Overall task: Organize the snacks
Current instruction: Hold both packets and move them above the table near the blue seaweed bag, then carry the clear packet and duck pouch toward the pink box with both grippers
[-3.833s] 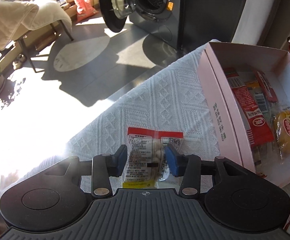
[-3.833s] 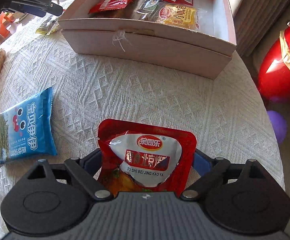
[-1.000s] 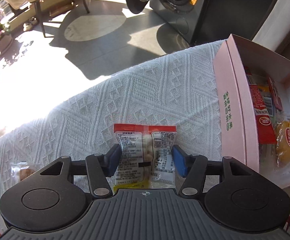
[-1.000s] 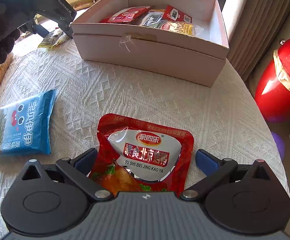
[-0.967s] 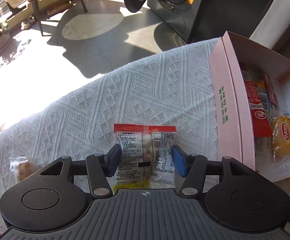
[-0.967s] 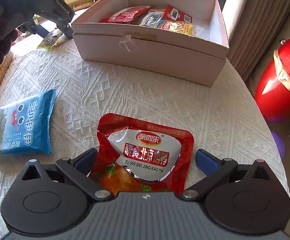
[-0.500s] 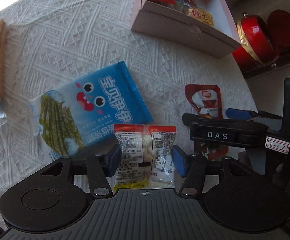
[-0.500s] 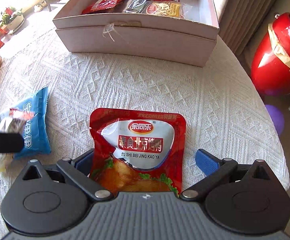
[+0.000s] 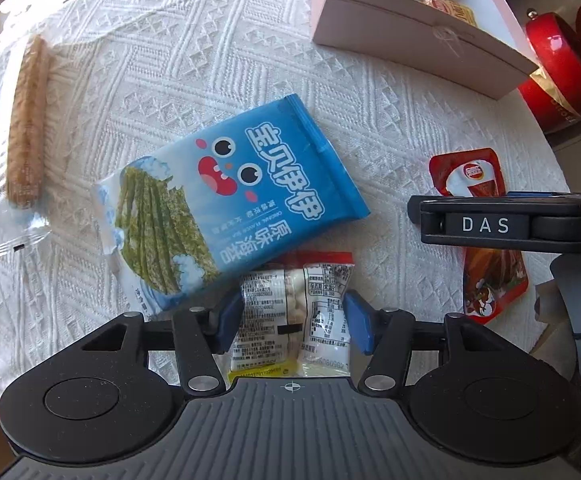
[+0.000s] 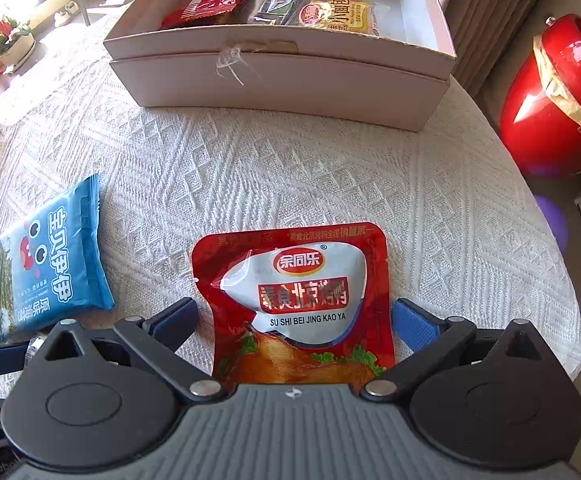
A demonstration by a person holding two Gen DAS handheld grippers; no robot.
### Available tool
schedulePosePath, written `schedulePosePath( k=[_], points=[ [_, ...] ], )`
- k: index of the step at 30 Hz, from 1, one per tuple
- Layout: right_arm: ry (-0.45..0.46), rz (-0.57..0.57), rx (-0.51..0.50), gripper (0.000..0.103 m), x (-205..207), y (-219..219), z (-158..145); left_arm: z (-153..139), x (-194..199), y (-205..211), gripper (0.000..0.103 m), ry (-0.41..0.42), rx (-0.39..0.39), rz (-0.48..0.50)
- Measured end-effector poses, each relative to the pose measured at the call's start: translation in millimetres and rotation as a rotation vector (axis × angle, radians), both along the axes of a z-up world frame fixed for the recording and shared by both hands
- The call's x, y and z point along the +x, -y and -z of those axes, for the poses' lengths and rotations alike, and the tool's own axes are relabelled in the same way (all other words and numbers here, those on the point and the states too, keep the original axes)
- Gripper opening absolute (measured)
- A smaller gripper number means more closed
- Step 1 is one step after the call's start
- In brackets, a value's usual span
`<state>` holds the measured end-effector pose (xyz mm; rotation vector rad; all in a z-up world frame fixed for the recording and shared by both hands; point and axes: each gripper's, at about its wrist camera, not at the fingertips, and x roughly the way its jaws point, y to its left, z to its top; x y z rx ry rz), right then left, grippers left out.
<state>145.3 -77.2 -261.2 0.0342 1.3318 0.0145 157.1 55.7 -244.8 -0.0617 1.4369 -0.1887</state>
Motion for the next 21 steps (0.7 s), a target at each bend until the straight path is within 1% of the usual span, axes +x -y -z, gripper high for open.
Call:
schedulePosePath(
  k=[2,8,9,12,14,17,18,20,21],
  points=[
    [0.011,-0.032,-0.018,0.103,4,-6,1,0,-1,-3,0.061,0.001,-0.01,-0.002],
    [0.018,-0.075,-0.005,0.103,4,-6,0,-2,-5,-9,0.061,-0.002,-0.022,-0.007],
    [0.025,-0.088,-0.008,0.1,1,-5,-1,-1,-5,-10,0.061,-0.004,-0.023,-0.008],
    [0.028,-0.107,0.0,0.082,-6,2,-10,-4,-7,-9,0.061,-0.001,-0.02,-0.009],
    [0.026,-0.096,0.026,0.077,-10,10,-16,-3,-6,-6,0.061,-0.003,-0.016,-0.01],
    [0.028,-0.088,0.054,0.063,-16,19,-27,-3,-7,-4,0.061,-0.008,-0.023,-0.009],
    [0.028,-0.085,0.064,0.054,-17,21,-30,-3,-7,-3,0.061,-0.011,-0.024,-0.008],
    [0.027,-0.076,0.085,0.049,-19,26,-34,-3,-8,-1,0.061,-0.015,-0.029,-0.005],
    [0.024,-0.073,0.087,0.039,-19,27,-36,-3,-9,1,0.061,-0.016,-0.028,-0.003]
  ],
)
